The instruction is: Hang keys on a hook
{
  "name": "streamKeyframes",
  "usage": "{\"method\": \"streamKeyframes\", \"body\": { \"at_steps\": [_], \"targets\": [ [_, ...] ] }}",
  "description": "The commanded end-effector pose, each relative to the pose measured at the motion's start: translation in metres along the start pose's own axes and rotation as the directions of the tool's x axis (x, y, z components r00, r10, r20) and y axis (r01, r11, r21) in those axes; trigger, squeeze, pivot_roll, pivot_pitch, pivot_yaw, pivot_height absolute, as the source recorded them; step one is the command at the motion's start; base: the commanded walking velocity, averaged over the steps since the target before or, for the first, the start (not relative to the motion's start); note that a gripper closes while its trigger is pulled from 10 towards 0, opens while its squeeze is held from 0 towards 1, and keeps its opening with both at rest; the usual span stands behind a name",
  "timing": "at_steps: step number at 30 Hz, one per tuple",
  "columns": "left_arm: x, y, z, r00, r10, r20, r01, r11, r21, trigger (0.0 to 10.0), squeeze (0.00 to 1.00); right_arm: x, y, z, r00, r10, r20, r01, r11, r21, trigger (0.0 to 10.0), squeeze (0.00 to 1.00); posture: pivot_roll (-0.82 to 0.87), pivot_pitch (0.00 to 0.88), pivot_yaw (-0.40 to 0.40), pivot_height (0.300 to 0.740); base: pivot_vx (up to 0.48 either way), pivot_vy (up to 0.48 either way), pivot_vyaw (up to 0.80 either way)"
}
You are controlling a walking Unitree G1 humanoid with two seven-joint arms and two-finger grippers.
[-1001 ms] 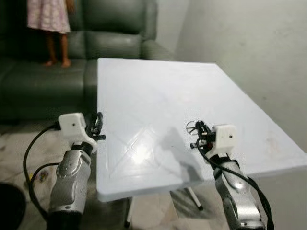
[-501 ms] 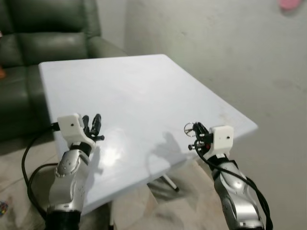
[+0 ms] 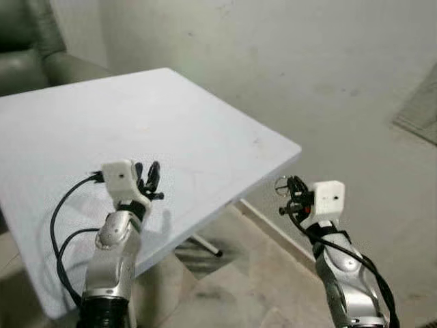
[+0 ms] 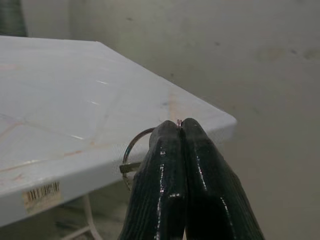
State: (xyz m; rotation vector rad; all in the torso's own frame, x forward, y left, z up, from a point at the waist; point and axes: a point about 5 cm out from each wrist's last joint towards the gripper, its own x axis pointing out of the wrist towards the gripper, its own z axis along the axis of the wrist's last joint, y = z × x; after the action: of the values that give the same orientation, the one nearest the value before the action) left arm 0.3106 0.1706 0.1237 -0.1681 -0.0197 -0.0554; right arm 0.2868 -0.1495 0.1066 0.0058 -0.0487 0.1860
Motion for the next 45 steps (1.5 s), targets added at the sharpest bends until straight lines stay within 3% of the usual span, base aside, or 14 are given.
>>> {"method": "streamKeyframes", "body": {
  "at_steps": [1, 5, 23, 25, 36, 38, 41, 45],
  "targets": [
    [0.001, -0.007, 0.003, 0.999, -0.037, 0.012, 0.036, 0.999, 0.020, 10.0, 0.00, 0.001, -0.006, 0.005, 1.000, -0.015, 0.012, 0.015, 1.000, -0.018, 10.0, 0.00, 0.14, 0.000, -0.113, 0.740, 0.000, 0.000, -0.73],
    [0.001, -0.011, 0.006, 0.996, -0.087, 0.020, 0.086, 0.995, 0.052, 10.0, 0.00, 0.003, -0.007, 0.006, 1.000, -0.016, 0.016, 0.016, 1.000, -0.025, 10.0, 0.00, 0.14, 0.000, -0.112, 0.740, 0.000, 0.000, -0.73],
    [0.003, -0.014, 0.005, 0.995, -0.100, -0.012, 0.101, 0.994, 0.032, 10.0, 0.00, 0.005, -0.010, 0.008, 0.998, -0.062, 0.033, 0.063, 0.998, -0.024, 10.0, 0.00, 0.13, 0.000, -0.103, 0.740, 0.000, 0.000, -0.71],
    [0.003, -0.013, 0.005, 0.996, -0.094, -0.012, 0.094, 0.995, 0.030, 10.0, 0.00, 0.005, -0.010, 0.009, 0.997, -0.068, 0.044, 0.067, 0.998, 0.010, 10.0, 0.00, 0.13, 0.000, -0.103, 0.740, 0.000, 0.000, 0.00],
    [-0.006, -0.015, 0.003, 0.992, -0.128, -0.008, 0.128, 0.991, 0.043, 10.0, 0.00, 0.003, -0.012, 0.002, 0.993, -0.120, -0.021, 0.120, 0.993, 0.020, 10.0, 0.00, 0.15, 0.000, -0.105, 0.740, 0.000, 0.000, 0.00],
    [-0.007, -0.015, 0.002, 0.990, -0.137, -0.028, 0.139, 0.989, 0.046, 10.0, 0.00, 0.002, -0.009, -0.001, 0.994, -0.104, -0.045, 0.106, 0.993, 0.045, 10.0, 0.00, 0.15, 0.000, -0.105, 0.740, 0.000, 0.000, 0.00],
    [-0.008, -0.018, 0.002, 0.984, -0.171, -0.040, 0.173, 0.983, 0.054, 10.0, 0.00, -0.001, -0.002, 0.006, 1.000, -0.012, 0.029, 0.010, 0.999, 0.046, 10.0, 0.00, 0.15, 0.000, -0.106, 0.740, 0.000, 0.000, 0.00],
    [-0.008, -0.020, 0.002, 0.981, -0.188, -0.048, 0.190, 0.981, 0.046, 10.0, 0.00, -0.001, -0.003, 0.004, 0.999, -0.044, 0.007, 0.043, 0.998, 0.045, 10.0, 0.00, 0.15, 0.000, -0.104, 0.740, 0.000, 0.000, 0.00]
  ]
}}
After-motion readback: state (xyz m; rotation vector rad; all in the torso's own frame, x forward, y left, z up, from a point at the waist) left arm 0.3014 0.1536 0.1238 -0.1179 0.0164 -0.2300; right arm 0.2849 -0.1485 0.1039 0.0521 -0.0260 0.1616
